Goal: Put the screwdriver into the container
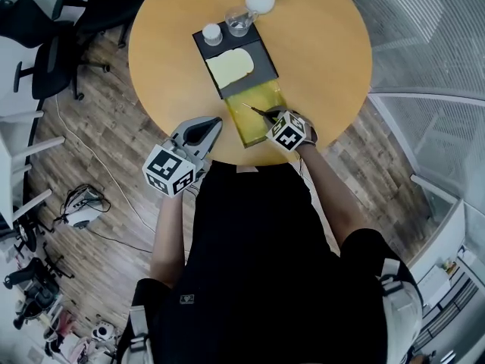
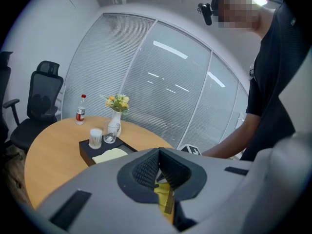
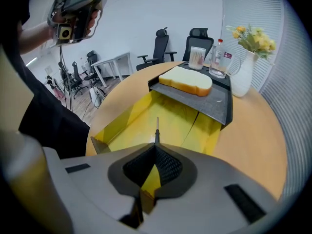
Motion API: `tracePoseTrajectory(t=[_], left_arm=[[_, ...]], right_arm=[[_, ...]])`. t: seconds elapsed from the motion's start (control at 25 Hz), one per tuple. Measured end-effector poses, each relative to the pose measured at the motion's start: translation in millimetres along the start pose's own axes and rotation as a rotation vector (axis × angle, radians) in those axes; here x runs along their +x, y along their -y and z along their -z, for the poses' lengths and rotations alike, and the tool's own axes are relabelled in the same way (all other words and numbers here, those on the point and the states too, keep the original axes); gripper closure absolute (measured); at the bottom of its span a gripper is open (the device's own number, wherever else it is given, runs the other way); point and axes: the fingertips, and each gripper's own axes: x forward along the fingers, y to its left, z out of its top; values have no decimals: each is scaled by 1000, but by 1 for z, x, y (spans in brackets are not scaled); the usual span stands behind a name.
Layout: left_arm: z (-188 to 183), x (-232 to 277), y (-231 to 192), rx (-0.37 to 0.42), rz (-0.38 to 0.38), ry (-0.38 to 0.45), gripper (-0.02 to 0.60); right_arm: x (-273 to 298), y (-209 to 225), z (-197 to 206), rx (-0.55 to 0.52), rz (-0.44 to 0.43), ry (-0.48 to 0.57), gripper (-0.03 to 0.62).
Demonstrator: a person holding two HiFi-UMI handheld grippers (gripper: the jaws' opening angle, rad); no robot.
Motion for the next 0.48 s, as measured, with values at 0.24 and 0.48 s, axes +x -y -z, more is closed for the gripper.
tracePoseTrajectory(t=[0.24,0.48], left_arm=[[-3,1,3,19,35,-3,578],[1,5,7,31,80,-16,578]], right_arm=[[-18,-3,-2,25,30,31,589],[-39,-10,-2,65,69,74,589]])
